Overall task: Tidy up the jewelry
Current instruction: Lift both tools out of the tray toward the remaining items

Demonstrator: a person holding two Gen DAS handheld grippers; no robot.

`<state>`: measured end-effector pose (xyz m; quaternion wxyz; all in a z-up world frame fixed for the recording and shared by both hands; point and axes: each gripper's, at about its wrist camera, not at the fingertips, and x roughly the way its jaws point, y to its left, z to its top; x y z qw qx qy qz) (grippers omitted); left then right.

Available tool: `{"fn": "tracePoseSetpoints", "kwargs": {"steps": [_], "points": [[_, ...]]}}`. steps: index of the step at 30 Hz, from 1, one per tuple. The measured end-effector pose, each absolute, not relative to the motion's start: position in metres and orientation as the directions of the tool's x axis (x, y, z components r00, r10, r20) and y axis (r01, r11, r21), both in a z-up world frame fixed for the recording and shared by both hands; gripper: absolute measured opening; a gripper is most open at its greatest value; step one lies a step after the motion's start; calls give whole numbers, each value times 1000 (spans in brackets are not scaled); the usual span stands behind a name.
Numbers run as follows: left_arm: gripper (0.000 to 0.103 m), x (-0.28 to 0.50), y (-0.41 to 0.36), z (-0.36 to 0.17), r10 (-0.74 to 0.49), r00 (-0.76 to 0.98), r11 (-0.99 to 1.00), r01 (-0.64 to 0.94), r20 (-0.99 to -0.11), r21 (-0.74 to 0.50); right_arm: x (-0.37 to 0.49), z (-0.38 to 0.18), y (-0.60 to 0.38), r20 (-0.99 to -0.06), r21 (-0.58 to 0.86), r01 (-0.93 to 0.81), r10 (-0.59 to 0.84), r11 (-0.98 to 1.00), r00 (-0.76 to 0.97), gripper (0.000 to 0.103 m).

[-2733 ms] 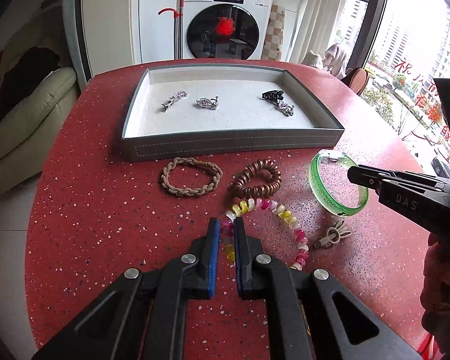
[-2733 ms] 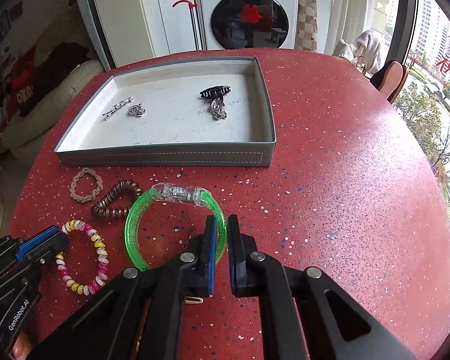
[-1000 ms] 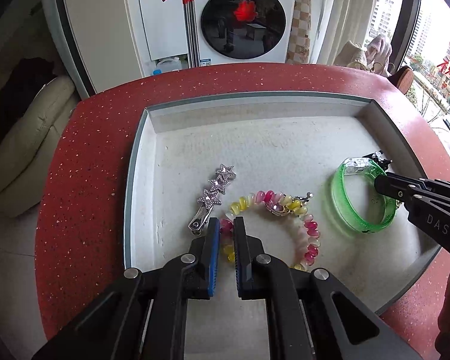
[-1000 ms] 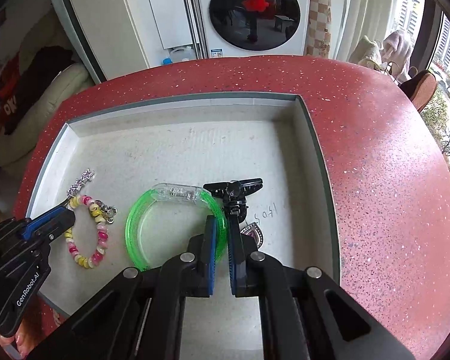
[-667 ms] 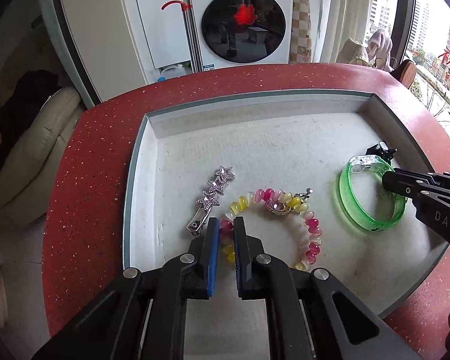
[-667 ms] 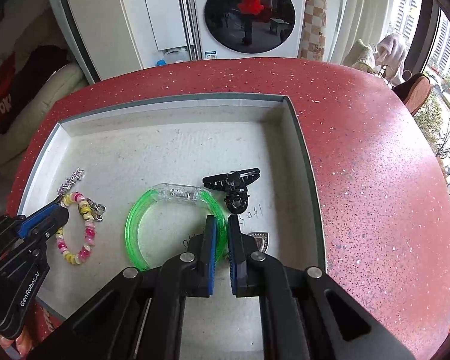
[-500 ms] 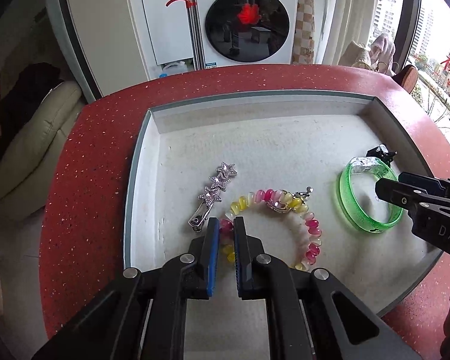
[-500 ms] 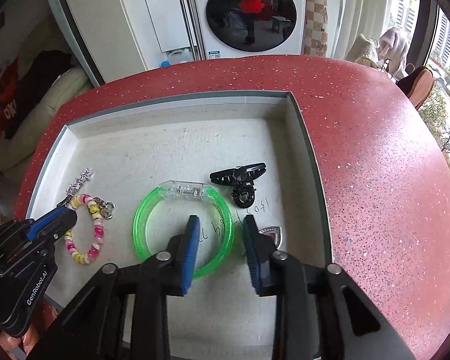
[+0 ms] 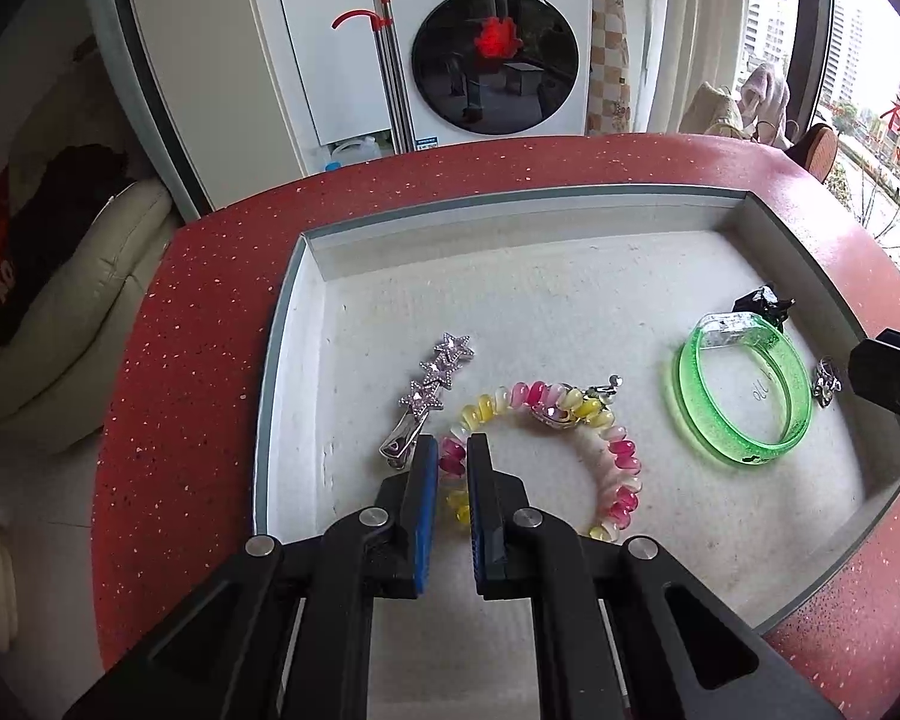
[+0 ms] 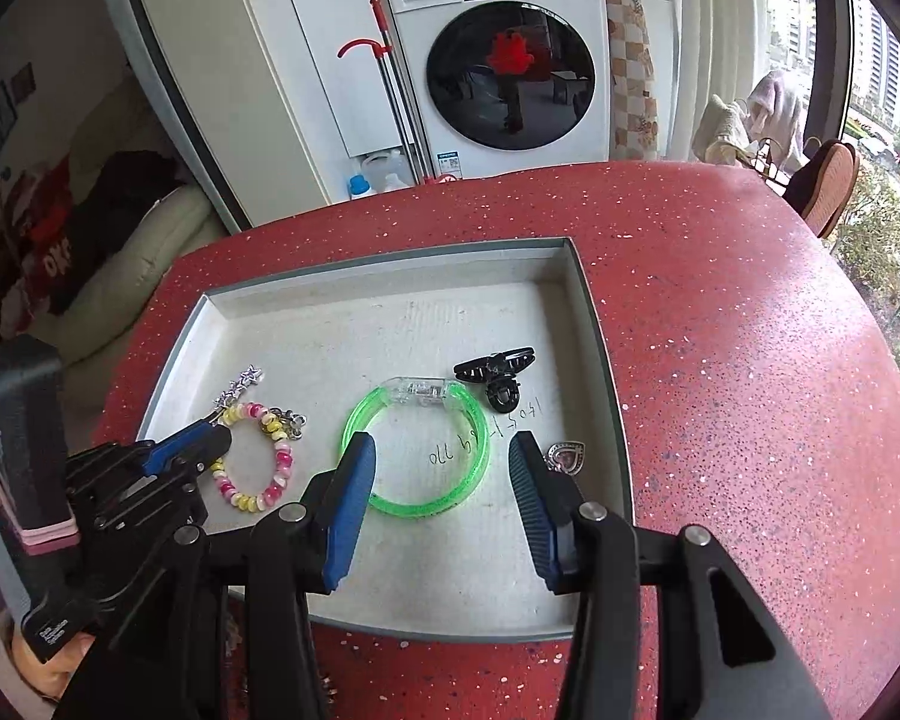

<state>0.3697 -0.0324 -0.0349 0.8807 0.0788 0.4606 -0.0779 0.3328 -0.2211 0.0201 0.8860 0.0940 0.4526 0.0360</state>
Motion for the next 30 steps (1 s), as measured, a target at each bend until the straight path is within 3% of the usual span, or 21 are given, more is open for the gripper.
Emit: {"fn": "tracePoseSetpoints", "kwargs": {"steps": [8, 9, 10, 11, 20, 21, 23, 27, 28, 29, 30], "points": [[29, 372, -30, -34, -88, 568, 979, 203, -818, 35, 319, 24, -223, -795, 206, 22, 154, 978, 587, 51], [38, 372, -30, -34, -92, 568, 979, 203, -818, 31, 319, 22, -223, -798, 204, 23, 153, 979, 582, 51], [85, 372, -30, -33, -97, 570, 979, 203, -816, 26, 318, 21, -223, -801, 204, 25, 152, 979, 578, 51], [103, 370, -29, -31, -90, 583, 981, 191, -807, 28, 318, 20, -224, -803, 204, 27, 151, 979, 577, 51], [103, 357, -33, -10, -98, 641, 981, 191, -761, 34, 306, 18, -228, -811, 207, 51, 142, 977, 568, 54], [103, 354, -33, -6, -101, 648, 981, 192, -755, 33, 305, 18, -228, -812, 207, 49, 144, 977, 565, 57], [103, 349, -33, 0, -105, 654, 982, 188, -749, 27, 300, 19, -227, -812, 217, 44, 155, 975, 563, 80], [103, 339, -22, 11, -157, 644, 983, 179, -749, -52, 287, 27, -229, -789, 221, 52, 147, 974, 596, 84], [103, 336, -19, 13, -161, 646, 983, 174, -746, -61, 284, 30, -230, -784, 225, 54, 148, 973, 603, 88], [103, 332, -17, 16, -162, 649, 983, 171, -744, -65, 281, 32, -230, -779, 230, 52, 152, 972, 609, 101], [103, 329, -14, 18, -166, 652, 983, 173, -740, -68, 278, 35, -230, -772, 234, 50, 154, 971, 616, 103]]}}
